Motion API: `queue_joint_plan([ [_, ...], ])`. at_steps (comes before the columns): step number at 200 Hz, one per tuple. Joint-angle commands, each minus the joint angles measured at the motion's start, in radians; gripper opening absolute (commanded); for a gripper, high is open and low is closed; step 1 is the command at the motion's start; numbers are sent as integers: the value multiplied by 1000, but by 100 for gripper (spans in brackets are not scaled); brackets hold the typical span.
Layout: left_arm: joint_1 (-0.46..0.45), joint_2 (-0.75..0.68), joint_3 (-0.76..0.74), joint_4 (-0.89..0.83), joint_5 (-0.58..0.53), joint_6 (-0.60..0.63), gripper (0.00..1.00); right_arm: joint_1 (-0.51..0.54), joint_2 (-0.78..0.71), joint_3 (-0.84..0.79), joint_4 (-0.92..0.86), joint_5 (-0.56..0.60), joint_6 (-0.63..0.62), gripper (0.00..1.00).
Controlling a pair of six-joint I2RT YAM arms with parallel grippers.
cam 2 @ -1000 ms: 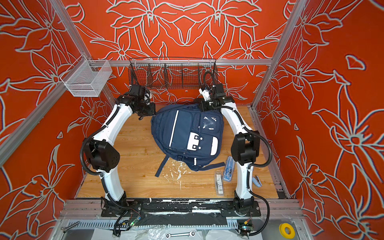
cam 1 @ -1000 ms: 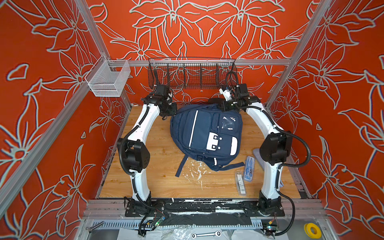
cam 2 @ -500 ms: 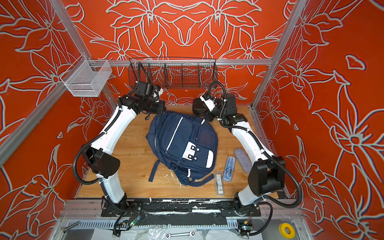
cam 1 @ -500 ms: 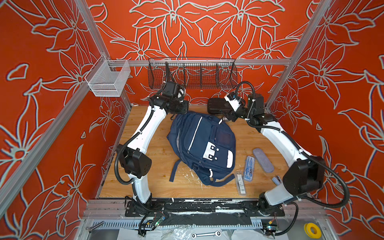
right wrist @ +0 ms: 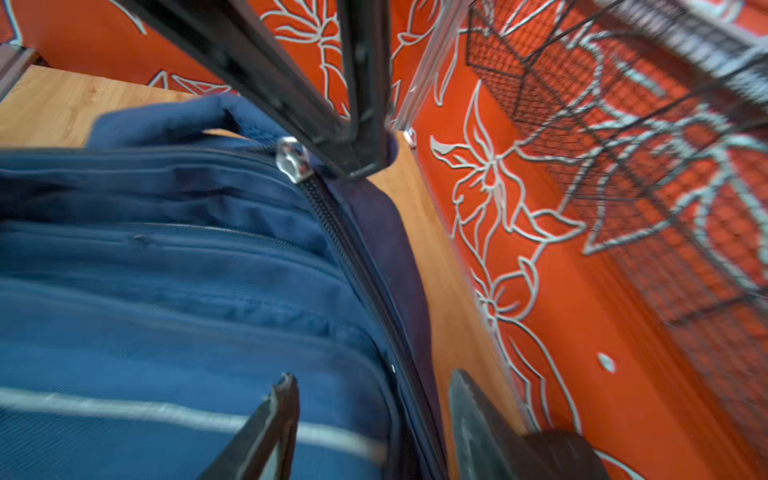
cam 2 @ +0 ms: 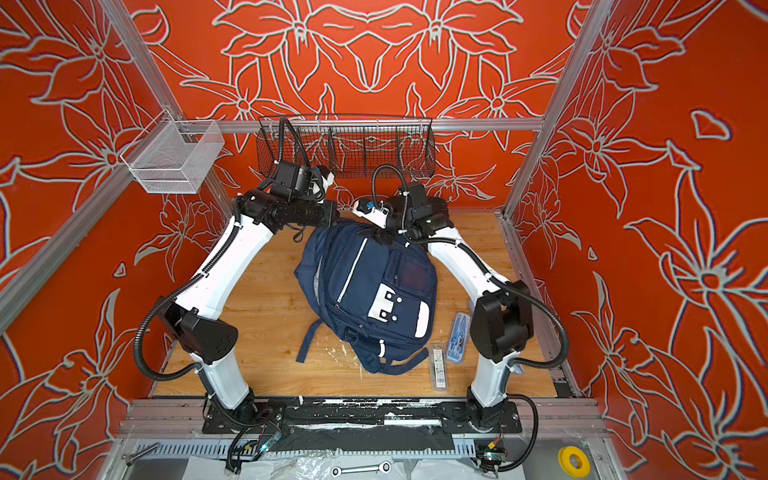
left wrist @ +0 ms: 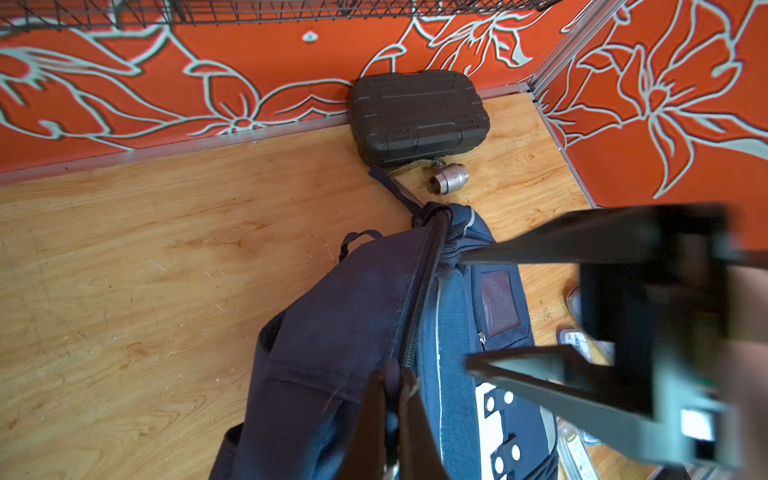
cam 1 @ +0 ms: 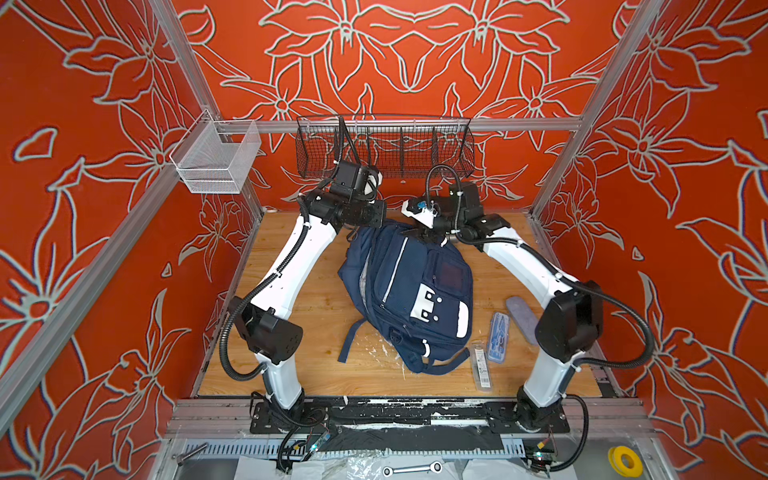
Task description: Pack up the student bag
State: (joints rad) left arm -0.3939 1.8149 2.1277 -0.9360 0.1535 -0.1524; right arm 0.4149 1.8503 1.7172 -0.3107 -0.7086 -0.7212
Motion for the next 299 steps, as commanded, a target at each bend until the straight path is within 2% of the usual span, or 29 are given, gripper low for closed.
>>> queue_joint_plan([
  [1,-14,-41,44,50,8,19,0,9,48,87,-5,-62,18,58],
  [42,-19,-30,53,33,5,28,0,15,113,128,98,-63,144,52],
  [75,-19,-30,57,26,6,31,0,16,105,98,205,-101,208,56],
  [99,-19,-34,60,37,12,31,0,17,153,161,145,-90,203,52],
  [122,-19,-31,67,38,12,33,0,24,178,203,119,-107,210,38],
  [133,-19,-32,64,38,7,33,0,24,175,200,151,-99,248,25],
  [145,-20,-33,58,33,-22,35,0,24,175,218,173,-67,319,7],
  [154,-19,-38,48,30,-59,36,0,22,183,255,150,-28,371,0],
  [168,-15,-54,19,32,-113,37,0,11,205,349,85,36,485,0],
  [189,9,-94,-50,49,-166,22,0,-30,230,472,28,36,680,0],
  [228,98,-230,-296,172,-148,-56,0,-124,208,450,165,-17,996,0],
  [255,135,-309,-453,255,-132,-89,0,-173,205,423,237,-32,1112,0],
  [299,160,-373,-611,321,-125,-127,0,-230,198,370,324,-41,1244,0],
])
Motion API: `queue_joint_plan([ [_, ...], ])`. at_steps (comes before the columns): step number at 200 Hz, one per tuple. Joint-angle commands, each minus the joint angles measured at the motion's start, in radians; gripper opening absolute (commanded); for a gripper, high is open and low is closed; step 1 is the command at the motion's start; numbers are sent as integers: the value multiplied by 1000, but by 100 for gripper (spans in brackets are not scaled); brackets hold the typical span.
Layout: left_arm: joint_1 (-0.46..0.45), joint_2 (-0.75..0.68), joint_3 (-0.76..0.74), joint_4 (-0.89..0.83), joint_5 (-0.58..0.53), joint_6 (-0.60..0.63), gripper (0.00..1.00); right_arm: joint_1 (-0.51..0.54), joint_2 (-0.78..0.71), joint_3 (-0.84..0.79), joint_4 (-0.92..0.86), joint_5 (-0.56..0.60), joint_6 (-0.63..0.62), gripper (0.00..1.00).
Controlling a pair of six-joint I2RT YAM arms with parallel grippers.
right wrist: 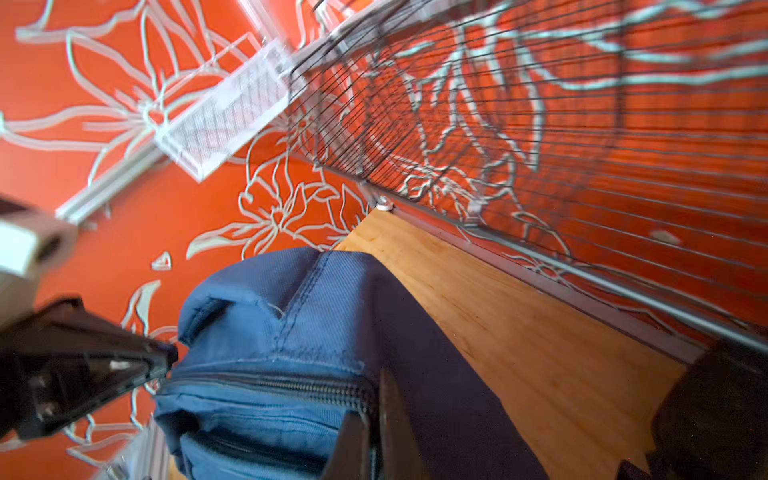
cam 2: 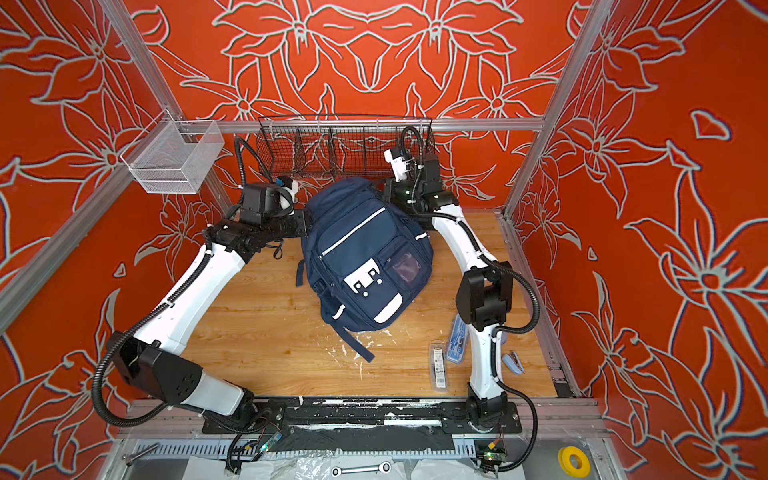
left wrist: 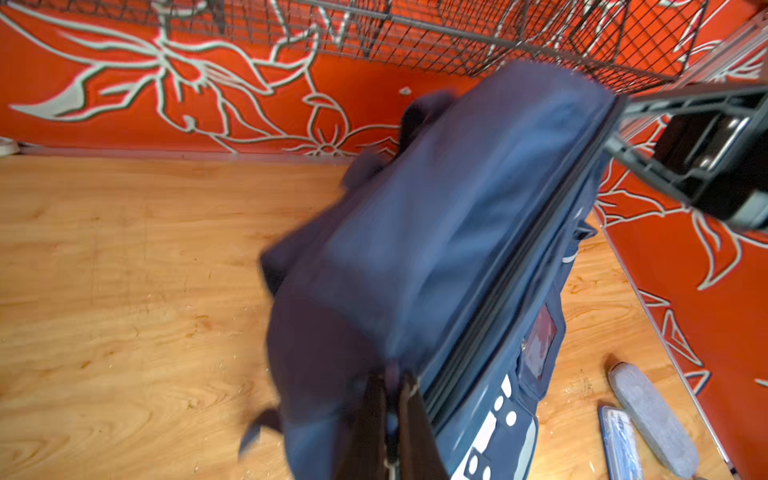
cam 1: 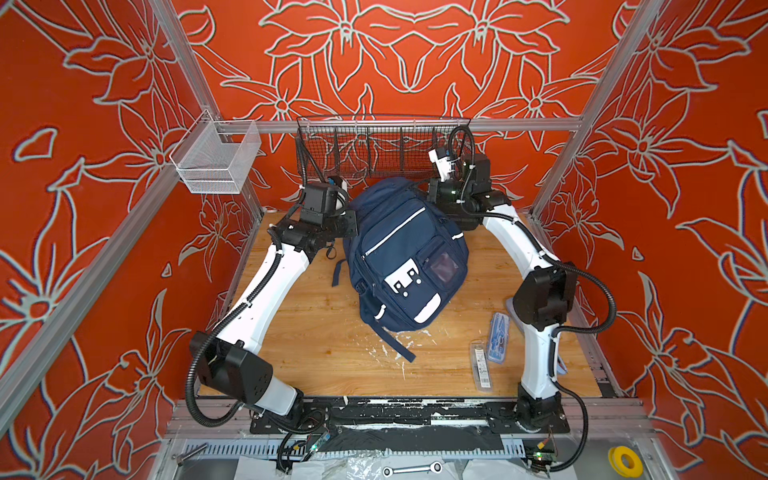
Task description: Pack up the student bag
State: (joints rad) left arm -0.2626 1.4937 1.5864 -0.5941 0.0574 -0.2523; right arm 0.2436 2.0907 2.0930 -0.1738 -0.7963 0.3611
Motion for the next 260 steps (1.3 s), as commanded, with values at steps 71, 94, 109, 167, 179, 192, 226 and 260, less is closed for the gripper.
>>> queue_joint_plan([
  [71,31,-104,-190,90,137,-91,0,-89,-127,-235,472,-57,157,0],
  [94,19,-81,-113,99,222,-95,0,-68,-221,-369,448,-67,-178,0],
  [109,-9,-61,-46,85,238,-74,0,-28,-292,-417,283,-13,-511,16],
  [167,-79,20,145,14,275,-35,0,144,-362,-460,-12,164,-1133,54],
  [179,-90,36,179,-9,272,-23,0,167,-372,-490,14,131,-1190,56],
  [192,-97,48,198,-22,272,-19,0,182,-367,-497,25,81,-1229,57],
  [226,-107,50,199,-21,268,-19,0,209,-298,-392,-118,19,-1342,54],
  [260,-115,45,200,-29,258,-16,0,231,-248,-336,-102,33,-1324,50],
])
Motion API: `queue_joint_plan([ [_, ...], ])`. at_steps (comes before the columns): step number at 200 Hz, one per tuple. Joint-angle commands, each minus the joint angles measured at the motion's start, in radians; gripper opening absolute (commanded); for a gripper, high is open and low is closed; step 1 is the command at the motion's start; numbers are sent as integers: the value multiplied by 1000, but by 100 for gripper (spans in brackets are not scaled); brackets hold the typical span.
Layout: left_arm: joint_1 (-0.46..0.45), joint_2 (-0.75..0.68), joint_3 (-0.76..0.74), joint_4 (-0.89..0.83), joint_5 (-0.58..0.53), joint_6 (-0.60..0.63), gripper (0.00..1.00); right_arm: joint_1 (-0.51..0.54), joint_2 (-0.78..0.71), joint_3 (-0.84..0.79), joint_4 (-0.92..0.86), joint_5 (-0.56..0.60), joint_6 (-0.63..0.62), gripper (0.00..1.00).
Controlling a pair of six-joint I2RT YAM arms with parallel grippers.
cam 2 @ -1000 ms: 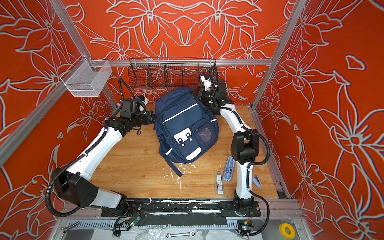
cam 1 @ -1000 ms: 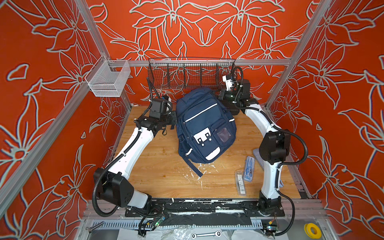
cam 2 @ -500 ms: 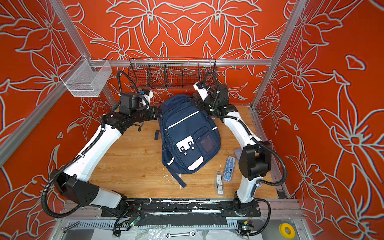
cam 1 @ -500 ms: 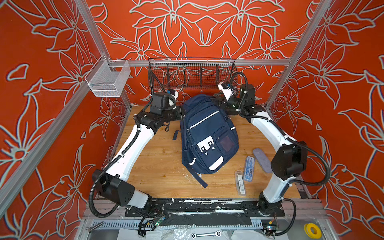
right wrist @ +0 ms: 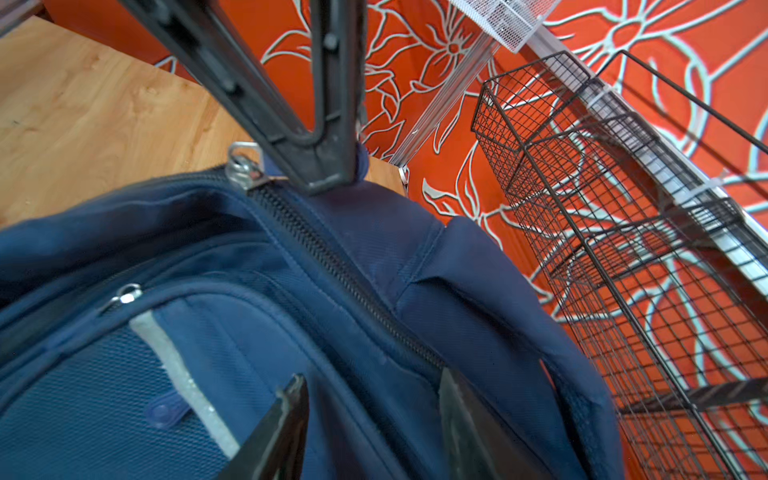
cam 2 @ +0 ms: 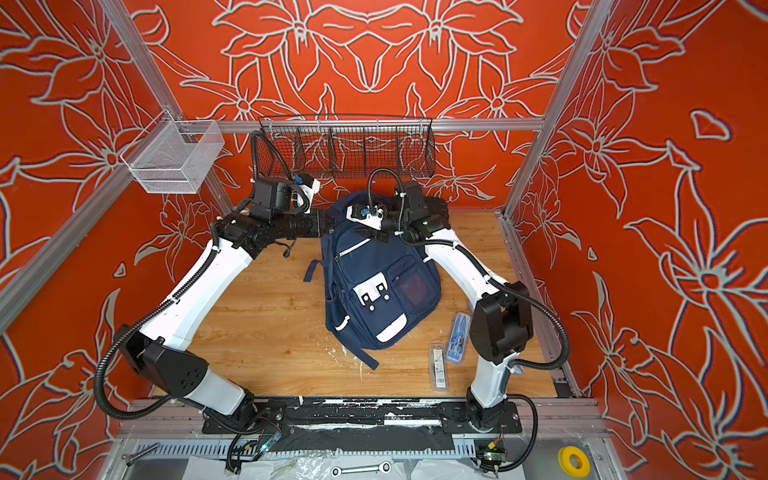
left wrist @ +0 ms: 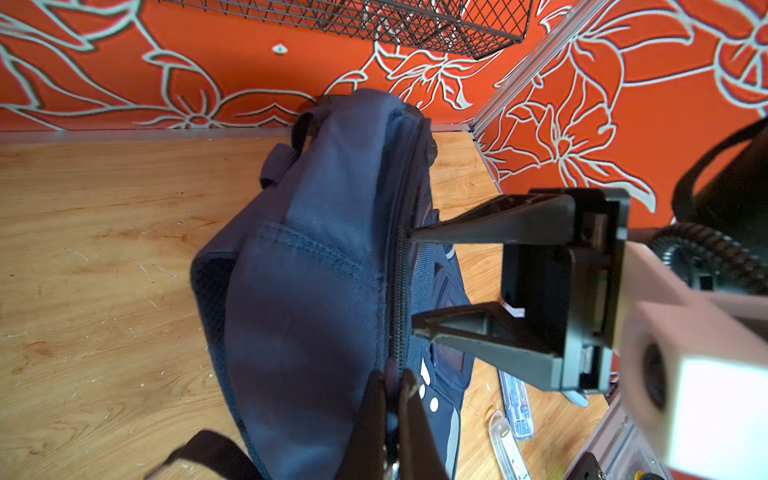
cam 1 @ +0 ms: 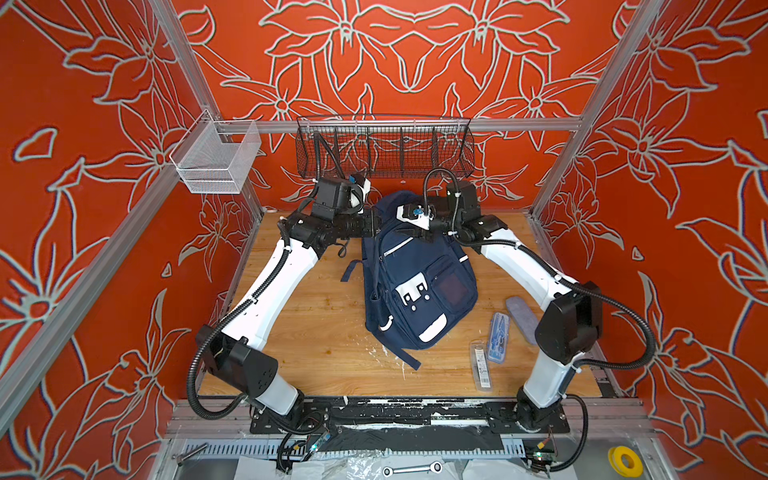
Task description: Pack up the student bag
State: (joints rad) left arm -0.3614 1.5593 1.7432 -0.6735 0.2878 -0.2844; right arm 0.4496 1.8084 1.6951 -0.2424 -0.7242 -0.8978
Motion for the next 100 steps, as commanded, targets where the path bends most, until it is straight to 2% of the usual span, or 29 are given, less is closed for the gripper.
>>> queue_joint_plan([
  [1,-16,-21,43,51,26,16,0,26,35,63,-34,-39,-65,50],
  [27,-19,-21,44,48,21,17,0,51,46,67,11,-9,-50,46],
  [52,-21,-16,43,41,14,16,0,57,33,27,117,-21,-5,51],
  [75,-24,-17,44,46,17,15,0,62,52,41,116,-26,-9,51],
  [91,-25,-19,44,48,14,16,0,63,64,49,115,-36,-7,48],
  [100,-25,-20,43,48,12,16,0,64,71,52,122,-41,2,42],
])
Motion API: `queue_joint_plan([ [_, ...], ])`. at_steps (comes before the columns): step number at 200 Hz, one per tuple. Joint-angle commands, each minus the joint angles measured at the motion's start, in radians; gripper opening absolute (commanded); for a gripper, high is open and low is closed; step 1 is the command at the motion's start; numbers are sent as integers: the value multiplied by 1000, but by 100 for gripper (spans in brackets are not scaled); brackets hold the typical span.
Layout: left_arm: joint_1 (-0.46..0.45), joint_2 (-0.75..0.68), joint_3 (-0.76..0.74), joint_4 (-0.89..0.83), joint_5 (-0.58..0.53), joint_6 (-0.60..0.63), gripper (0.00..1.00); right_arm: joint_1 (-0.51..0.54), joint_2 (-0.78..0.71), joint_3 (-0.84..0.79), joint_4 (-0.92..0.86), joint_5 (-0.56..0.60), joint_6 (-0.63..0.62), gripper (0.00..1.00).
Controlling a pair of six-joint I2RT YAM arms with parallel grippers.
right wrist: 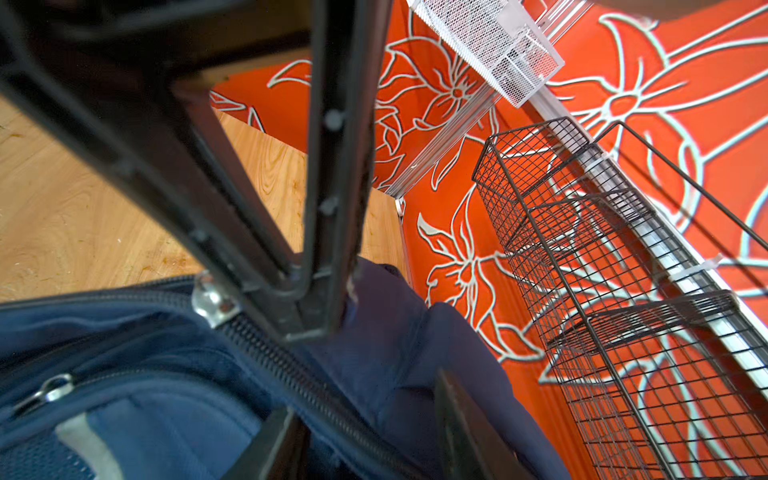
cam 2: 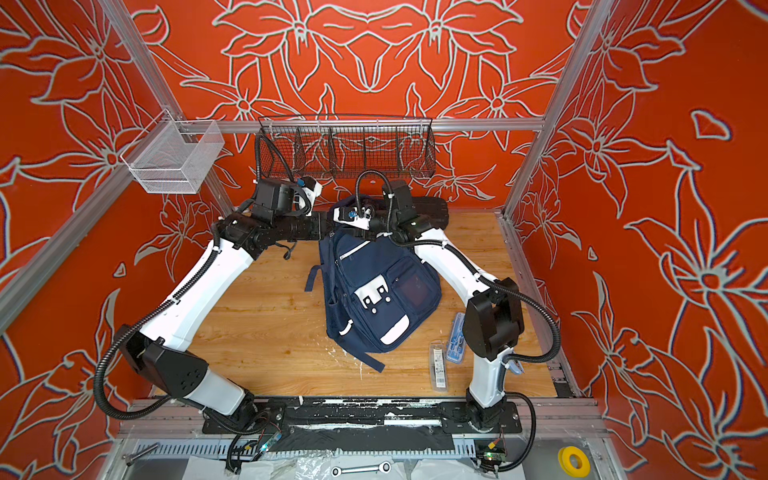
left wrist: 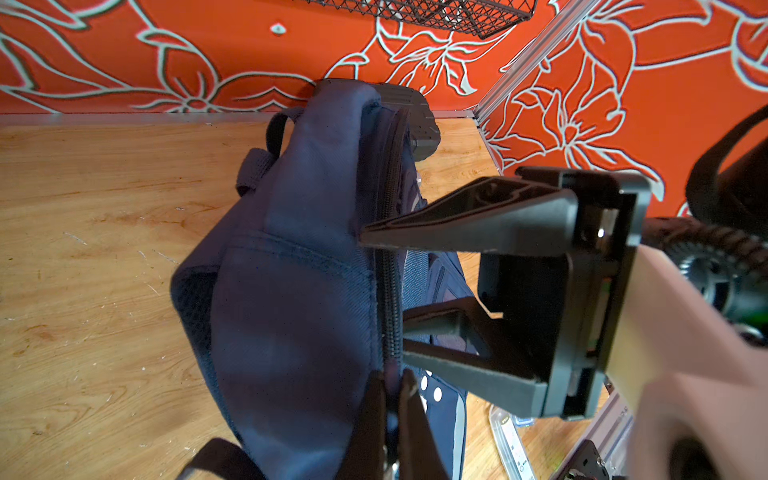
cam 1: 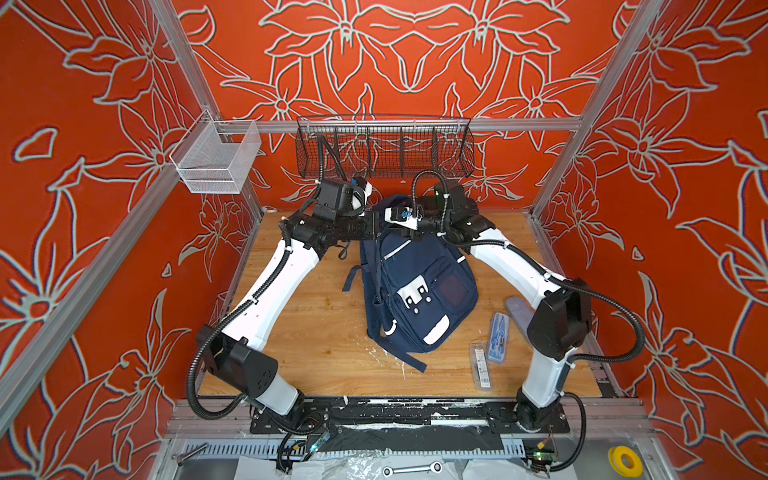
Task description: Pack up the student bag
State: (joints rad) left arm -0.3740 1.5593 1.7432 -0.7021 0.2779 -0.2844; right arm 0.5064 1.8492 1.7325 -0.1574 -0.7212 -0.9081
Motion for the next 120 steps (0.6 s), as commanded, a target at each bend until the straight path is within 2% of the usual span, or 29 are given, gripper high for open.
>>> queue_joint_plan([
  [1,-13,-20,43,76,22,16,0,7,31,15,38,-44,13,41],
  [31,-13,-36,22,63,-41,7,0,7,36,31,67,-7,62,0],
  [47,-13,-60,-16,58,-113,-12,0,5,34,46,81,44,114,0],
  [83,-12,-144,-163,67,-273,-89,0,-16,51,144,73,130,341,0],
  [120,-13,-246,-394,104,-314,-213,0,-56,84,215,88,115,521,0],
])
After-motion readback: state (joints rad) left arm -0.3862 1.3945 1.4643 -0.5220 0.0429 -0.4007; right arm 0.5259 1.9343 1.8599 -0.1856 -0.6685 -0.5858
